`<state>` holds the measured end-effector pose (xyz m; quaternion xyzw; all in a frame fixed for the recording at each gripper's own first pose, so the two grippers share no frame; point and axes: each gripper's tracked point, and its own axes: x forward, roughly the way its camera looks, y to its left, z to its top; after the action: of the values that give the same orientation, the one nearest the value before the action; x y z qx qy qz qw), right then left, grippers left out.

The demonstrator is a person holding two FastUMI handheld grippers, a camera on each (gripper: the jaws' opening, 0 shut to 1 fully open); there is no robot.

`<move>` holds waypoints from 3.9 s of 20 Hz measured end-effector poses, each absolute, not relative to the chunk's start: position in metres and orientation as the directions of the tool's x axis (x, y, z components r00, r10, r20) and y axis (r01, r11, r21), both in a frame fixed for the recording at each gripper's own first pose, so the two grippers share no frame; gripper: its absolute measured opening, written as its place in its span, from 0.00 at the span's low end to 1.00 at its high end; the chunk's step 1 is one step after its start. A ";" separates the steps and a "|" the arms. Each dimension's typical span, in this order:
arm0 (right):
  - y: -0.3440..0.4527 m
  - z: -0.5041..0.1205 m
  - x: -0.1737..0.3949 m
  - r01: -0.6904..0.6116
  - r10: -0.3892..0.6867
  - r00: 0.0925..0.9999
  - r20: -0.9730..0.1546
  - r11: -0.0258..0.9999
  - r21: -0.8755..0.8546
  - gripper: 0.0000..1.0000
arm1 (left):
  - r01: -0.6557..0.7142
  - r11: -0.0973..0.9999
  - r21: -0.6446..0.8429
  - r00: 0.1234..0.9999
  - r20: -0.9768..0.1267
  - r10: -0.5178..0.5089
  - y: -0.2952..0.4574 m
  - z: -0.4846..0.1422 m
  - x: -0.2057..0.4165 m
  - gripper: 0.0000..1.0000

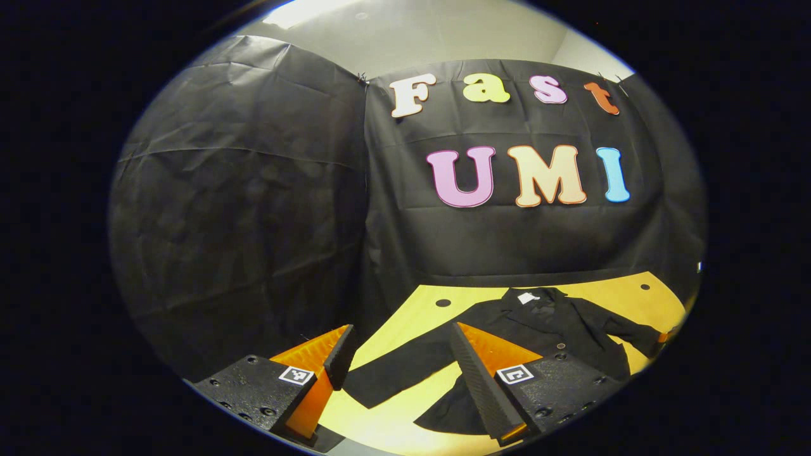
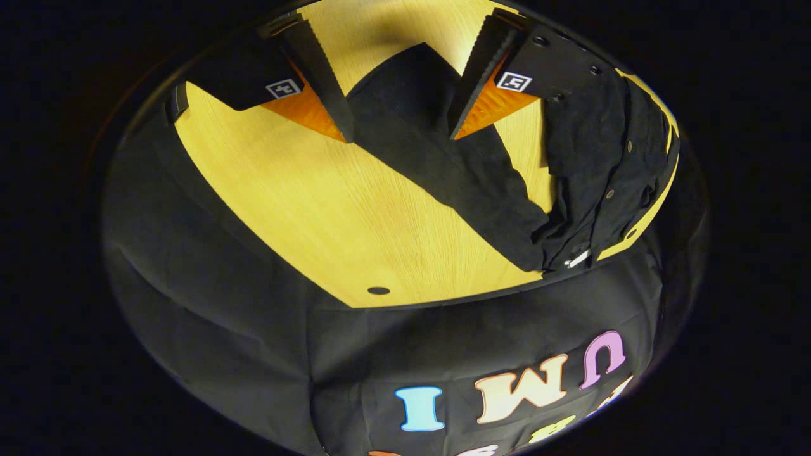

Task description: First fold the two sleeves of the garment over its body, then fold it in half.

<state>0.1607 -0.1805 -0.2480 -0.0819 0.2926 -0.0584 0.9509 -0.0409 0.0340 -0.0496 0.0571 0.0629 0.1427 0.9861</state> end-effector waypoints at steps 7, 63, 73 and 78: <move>-0.188 -0.271 0.164 0.065 -0.164 0.780 -0.603 0.981 -0.182 0.96 | -0.277 0.953 0.124 0.946 -0.140 0.293 0.030 -0.063 -0.040 0.89; -0.028 -0.127 0.216 -0.003 0.009 0.916 -0.400 1.000 0.016 0.02 | -0.241 0.969 0.057 0.925 -0.289 0.247 0.061 -0.133 -0.017 0.89; 0.100 -0.098 0.255 -0.078 0.080 0.937 -0.341 0.997 0.018 0.02 | -0.197 0.980 0.028 0.924 -0.328 0.195 0.105 -0.142 -0.002 0.89; 0.172 -0.081 0.276 -0.157 0.144 0.938 -0.315 0.987 -0.016 0.02 | -0.156 0.987 0.029 0.915 -0.373 0.156 0.116 -0.158 -0.001 0.90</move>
<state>0.2757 0.1723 -0.0808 -0.0203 0.1582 0.0765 0.9842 -0.0011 0.1158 -0.1578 -0.0006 0.1905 0.0798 0.9784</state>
